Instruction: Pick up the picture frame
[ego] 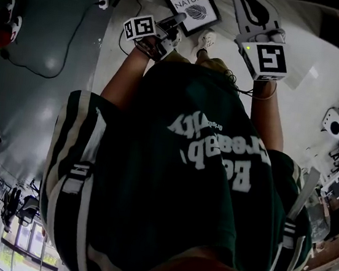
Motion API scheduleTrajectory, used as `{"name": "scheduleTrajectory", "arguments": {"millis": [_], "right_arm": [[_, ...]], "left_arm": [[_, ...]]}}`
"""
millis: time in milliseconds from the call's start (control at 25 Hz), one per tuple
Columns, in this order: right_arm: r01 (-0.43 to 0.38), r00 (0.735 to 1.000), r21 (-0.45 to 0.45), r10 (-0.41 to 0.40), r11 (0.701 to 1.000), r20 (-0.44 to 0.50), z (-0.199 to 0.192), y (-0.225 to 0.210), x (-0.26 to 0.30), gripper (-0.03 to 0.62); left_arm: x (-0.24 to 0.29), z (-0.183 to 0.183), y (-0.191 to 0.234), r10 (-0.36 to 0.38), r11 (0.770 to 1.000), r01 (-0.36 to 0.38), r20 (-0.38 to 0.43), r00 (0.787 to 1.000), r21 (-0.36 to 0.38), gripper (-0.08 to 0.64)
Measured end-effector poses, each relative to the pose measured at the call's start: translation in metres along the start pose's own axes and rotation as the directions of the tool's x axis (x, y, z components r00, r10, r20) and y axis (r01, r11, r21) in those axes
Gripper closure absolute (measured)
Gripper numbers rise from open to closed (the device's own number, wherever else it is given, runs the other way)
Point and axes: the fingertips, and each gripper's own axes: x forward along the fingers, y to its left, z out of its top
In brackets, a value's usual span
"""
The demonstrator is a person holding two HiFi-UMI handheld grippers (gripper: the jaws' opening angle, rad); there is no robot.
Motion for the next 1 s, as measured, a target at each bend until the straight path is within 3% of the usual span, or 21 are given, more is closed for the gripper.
{"name": "scheduleTrajectory", "arguments": {"millis": [120, 240, 360, 480, 600, 800, 880, 1000], "right_arm": [[-0.003, 1.000, 0.006, 0.003, 1.000, 0.004, 0.004, 0.005, 0.002, 0.558], [-0.003, 1.000, 0.003, 0.003, 1.000, 0.014, 0.011, 0.004, 0.001, 0.558], [0.003, 1.000, 0.000, -0.003, 1.000, 0.028, 0.017, 0.000, -0.001, 0.558], [0.013, 0.999, -0.002, -0.013, 1.000, 0.032, 0.017, -0.002, -0.001, 0.558], [0.030, 0.999, -0.004, -0.029, 1.000, 0.036, 0.017, -0.009, -0.005, 0.558], [0.066, 0.997, 0.003, -0.066, 0.998, 0.050, 0.028, -0.023, 0.004, 0.558], [0.080, 0.995, 0.004, -0.080, 0.997, 0.062, 0.034, -0.027, 0.002, 0.558], [0.099, 0.991, 0.009, -0.100, 0.995, 0.087, 0.047, -0.036, -0.005, 0.558]], "left_arm": [[-0.011, 0.016, -0.025, -0.045, 0.998, 0.043, 0.047, 0.998, 0.039, 0.486], [-0.012, 0.027, -0.054, -0.047, 0.986, 0.038, 0.051, 0.998, 0.162, 0.489], [-0.008, 0.036, -0.077, 0.001, 0.947, -0.014, 0.040, 0.999, 0.321, 0.489], [-0.008, 0.049, -0.093, 0.068, 0.894, -0.093, 0.072, 0.995, 0.439, 0.489], [-0.009, 0.064, -0.115, 0.123, 0.811, -0.176, 0.131, 0.984, 0.558, 0.489], [-0.017, 0.100, -0.164, 0.126, 0.642, -0.251, 0.223, 0.967, 0.724, 0.489], [-0.020, 0.105, -0.187, 0.123, 0.558, -0.281, 0.257, 0.959, 0.781, 0.490], [-0.021, 0.107, -0.227, 0.102, 0.414, -0.321, 0.307, 0.946, 0.852, 0.491]]}}
